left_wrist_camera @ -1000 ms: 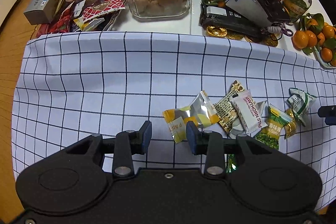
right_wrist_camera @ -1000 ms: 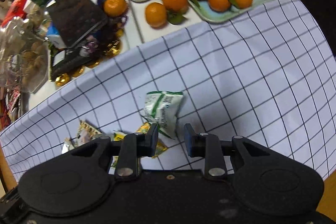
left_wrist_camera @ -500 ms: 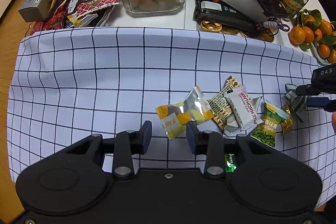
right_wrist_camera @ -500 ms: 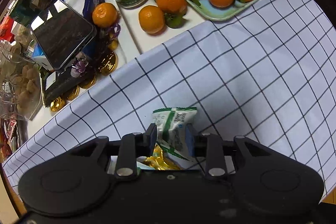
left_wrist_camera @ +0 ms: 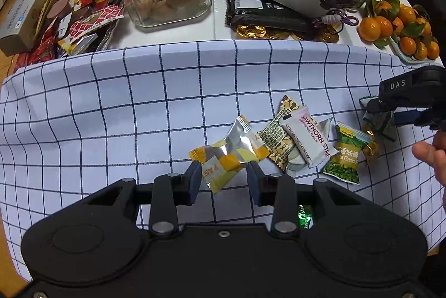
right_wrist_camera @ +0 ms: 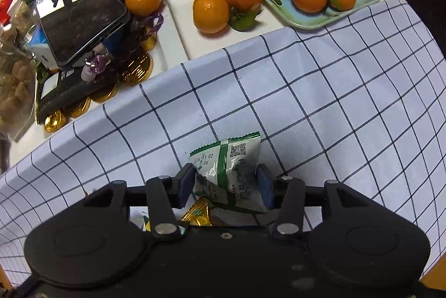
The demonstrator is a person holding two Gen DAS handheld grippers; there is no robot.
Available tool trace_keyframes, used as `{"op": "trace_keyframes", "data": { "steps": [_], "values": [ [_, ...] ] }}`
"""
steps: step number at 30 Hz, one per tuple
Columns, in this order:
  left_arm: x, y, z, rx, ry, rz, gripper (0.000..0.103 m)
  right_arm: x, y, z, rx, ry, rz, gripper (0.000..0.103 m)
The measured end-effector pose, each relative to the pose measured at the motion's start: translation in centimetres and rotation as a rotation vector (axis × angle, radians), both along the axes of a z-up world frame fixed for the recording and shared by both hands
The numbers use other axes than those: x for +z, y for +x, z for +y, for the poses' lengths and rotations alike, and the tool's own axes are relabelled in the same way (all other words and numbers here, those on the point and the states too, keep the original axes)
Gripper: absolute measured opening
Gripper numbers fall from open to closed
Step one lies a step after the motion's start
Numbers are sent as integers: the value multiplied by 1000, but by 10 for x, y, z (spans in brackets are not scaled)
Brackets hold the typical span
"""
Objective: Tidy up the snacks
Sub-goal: 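Reach the left tool to the yellow-white packet while the right tool holds the green packet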
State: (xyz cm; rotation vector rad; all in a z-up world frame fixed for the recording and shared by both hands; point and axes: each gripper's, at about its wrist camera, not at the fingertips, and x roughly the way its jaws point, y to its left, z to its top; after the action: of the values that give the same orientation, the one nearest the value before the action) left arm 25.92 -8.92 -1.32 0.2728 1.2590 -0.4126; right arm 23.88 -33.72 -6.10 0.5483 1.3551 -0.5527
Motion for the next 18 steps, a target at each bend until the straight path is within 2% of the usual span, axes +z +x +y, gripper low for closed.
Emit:
{"op": "trace_keyframes", "data": {
  "steps": [6, 15, 18],
  "values": [
    [-10, -2, -4, -137, 23, -37, 46, 7, -1, 3, 42, 33, 36, 37],
    [-21, -15, -8, -273, 70, -143, 46, 50, -22, -1, 58, 45, -20, 37],
    [-25, -17, -12, -315, 83, -166, 46, 56, -28, -9, 38, 66, -14, 37]
  ]
}}
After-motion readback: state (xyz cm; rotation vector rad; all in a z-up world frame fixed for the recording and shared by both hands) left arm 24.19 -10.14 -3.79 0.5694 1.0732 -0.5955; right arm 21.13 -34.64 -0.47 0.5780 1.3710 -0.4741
